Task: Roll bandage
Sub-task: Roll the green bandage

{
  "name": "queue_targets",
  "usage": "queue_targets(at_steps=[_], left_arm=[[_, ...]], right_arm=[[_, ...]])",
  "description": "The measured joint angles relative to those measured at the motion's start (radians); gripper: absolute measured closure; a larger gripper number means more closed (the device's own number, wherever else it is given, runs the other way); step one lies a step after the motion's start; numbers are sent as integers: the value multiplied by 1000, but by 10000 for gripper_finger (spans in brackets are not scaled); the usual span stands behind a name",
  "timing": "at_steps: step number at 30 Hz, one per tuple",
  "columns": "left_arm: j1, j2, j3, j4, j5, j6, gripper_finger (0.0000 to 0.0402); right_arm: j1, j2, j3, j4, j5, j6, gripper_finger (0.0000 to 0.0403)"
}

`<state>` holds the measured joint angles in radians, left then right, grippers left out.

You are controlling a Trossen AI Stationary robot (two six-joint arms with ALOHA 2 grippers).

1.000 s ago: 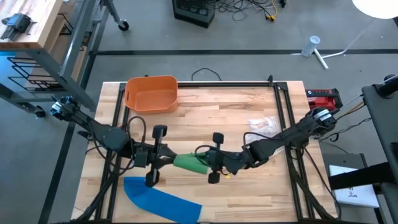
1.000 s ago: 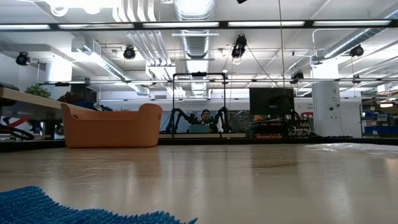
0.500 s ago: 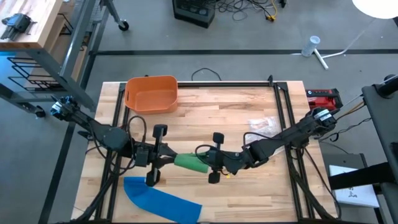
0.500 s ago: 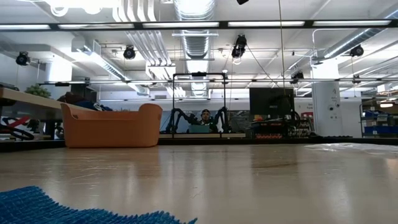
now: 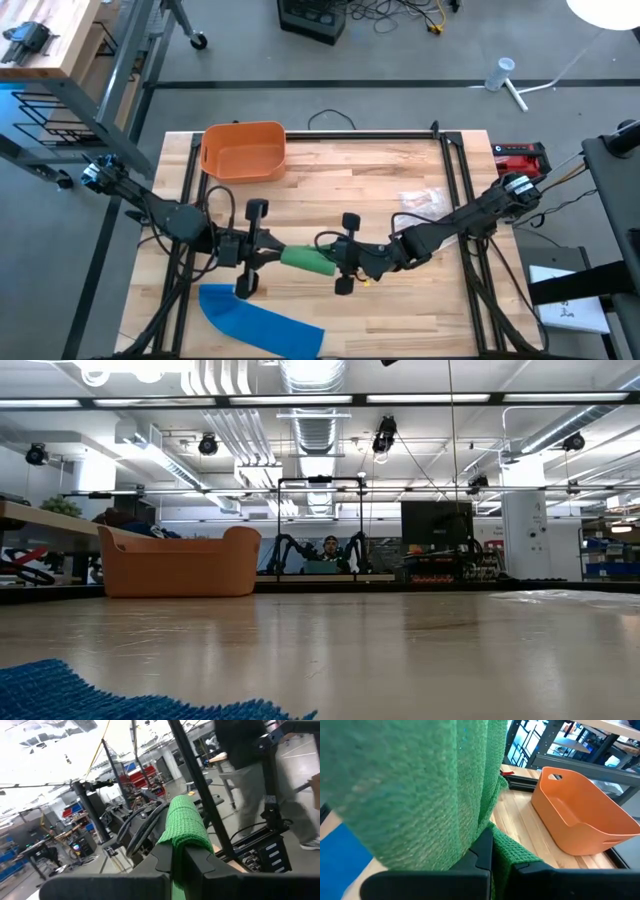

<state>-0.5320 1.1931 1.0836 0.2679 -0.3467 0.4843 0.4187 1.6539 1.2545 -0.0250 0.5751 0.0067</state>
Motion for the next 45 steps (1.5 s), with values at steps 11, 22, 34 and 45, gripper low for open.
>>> queue_targets(at_steps=[11,22,34,45], left_arm=[[0,0,0,-14,-13,-20,393],[13,0,0,57,-19,31,393],[20,-3,0,62,-10,79,395],[21,-4,0,19,-10,119,396]], right_arm=[[0,0,0,0,1,3,400],[0,-65,0,0,3,45,272],[-16,-162,0,-6,32,184,170],[-20,-254,0,-88,-64,423,168]])
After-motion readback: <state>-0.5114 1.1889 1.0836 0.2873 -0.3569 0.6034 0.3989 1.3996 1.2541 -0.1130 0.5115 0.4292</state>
